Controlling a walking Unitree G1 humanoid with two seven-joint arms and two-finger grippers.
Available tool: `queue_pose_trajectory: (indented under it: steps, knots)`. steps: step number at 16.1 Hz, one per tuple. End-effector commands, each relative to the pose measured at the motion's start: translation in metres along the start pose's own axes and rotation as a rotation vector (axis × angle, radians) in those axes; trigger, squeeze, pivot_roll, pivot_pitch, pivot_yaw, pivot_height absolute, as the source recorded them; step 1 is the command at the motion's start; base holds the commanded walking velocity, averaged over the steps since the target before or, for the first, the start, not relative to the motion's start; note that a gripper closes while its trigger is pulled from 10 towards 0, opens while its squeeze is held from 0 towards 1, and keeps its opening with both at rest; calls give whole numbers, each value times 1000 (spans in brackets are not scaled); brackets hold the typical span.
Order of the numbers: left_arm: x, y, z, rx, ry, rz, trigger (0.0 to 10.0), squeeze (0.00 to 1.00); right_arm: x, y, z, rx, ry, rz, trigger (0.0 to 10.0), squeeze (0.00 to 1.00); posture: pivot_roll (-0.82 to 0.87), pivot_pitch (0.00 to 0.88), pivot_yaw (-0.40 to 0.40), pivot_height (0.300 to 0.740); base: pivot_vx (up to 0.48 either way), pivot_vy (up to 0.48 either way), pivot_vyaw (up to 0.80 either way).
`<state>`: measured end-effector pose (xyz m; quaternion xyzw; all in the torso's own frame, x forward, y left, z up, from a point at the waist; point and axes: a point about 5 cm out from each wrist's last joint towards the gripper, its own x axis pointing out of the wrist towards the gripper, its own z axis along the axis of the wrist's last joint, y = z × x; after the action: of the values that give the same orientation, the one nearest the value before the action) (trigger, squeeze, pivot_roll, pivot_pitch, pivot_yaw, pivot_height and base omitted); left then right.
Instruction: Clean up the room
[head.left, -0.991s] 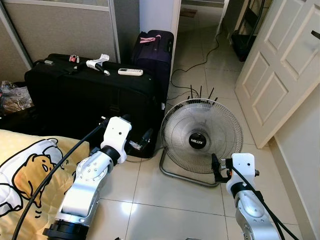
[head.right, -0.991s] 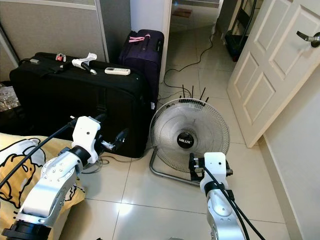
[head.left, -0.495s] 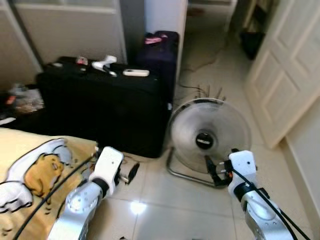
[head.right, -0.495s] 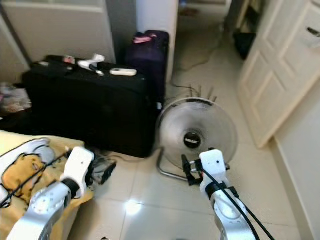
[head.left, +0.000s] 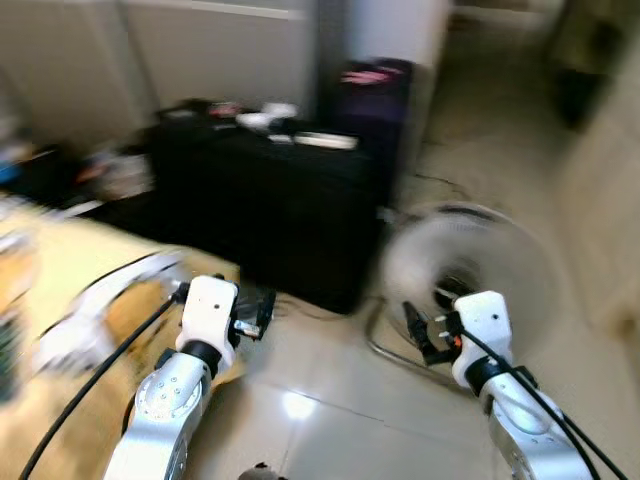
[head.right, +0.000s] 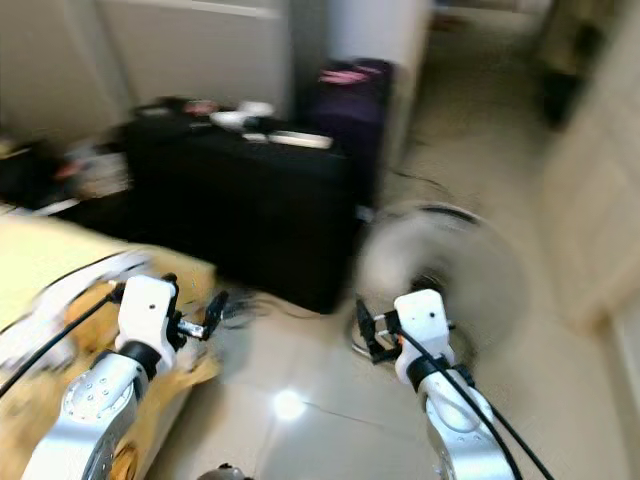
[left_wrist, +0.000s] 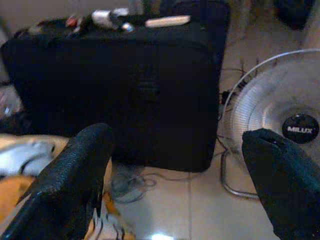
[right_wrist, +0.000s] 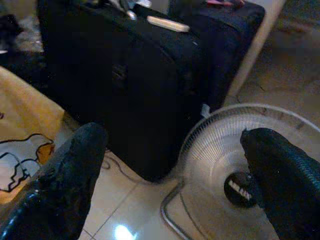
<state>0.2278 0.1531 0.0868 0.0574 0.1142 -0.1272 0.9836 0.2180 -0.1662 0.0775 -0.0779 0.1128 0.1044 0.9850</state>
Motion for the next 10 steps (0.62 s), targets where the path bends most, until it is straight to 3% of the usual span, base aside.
queue_pose_trajectory:
  steps: [1, 2, 4, 5, 7, 9, 10]
  knots:
    - [-4, -3, 1, -28, -5, -28, 10000, 0, -4, -6, 0, -21, -2, -21, 10000, 1000, -8, 0, 13, 740, 0, 0, 800]
    - [-5, -8, 2, -45, 3, -77, 10000, 0, -6, -9, 0, 11, -8, -27, 10000, 1000, -14, 0, 6, 740, 0, 0, 800]
    - [-2, 6, 1, -101, 72, -15, 10000, 0, -3, -3, 2, 4, -19, -12, 10000, 1000, -8, 0, -3, 740, 0, 0, 800]
    - [1, 15, 8, -26, 10, 16, 10000, 0, 1, -1, 3, 12, -33, -35, 10000, 1000, -8, 0, 3, 740, 0, 0, 800]
    - [5, 15, 10, -124, 54, -34, 10000, 0, 6, 8, 0, 53, -19, -24, 10000, 1000, -10, 0, 39, 740, 0, 0, 800]
    - [11, 12, 10, -127, 62, -41, 10000, 0, 11, 11, 7, 57, -51, -22, 10000, 1000, -3, 0, 35, 740, 0, 0, 800]
    - [11, 11, 9, -141, 54, -34, 10000, 1000, 13, 9, 0, 73, -27, -44, 10000, 1000, -1, 0, 20, 740, 0, 0, 800]
